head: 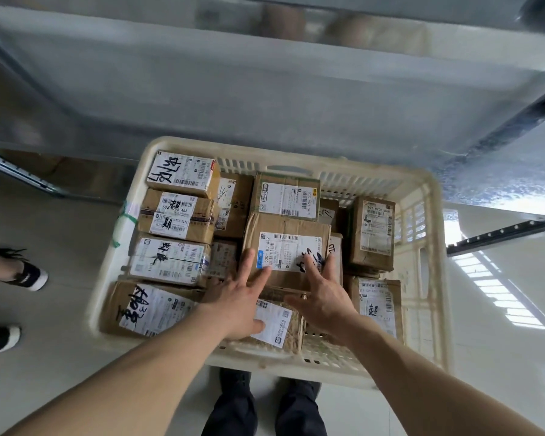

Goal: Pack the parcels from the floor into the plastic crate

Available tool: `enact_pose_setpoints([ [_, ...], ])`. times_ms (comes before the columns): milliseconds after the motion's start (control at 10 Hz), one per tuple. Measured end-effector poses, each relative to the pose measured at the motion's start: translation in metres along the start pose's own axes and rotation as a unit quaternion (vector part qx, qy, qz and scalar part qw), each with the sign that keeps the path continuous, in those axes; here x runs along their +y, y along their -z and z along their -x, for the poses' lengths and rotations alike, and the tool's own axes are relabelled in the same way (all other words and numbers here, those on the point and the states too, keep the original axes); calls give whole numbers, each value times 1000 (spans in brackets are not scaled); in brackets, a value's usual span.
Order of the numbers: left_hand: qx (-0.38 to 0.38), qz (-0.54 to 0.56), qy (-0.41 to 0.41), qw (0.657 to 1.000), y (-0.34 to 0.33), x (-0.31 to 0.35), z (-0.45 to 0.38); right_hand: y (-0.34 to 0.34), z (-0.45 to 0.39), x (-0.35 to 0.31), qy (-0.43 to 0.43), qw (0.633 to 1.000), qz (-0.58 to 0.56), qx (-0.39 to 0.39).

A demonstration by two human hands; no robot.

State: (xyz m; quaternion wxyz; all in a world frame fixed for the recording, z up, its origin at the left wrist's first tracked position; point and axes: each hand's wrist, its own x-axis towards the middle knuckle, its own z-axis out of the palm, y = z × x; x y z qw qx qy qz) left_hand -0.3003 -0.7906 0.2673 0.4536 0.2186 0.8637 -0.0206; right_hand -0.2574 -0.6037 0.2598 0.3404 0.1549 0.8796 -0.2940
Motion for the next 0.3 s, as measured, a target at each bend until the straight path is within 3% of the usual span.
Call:
enact_pose_setpoints([
  [100,-26,-12,14,1000,13,1,2,12,3,-5,11,1000,1,-15],
  [300,30,63,17,997,45,22,26,26,17,-13,20,999,32,8],
])
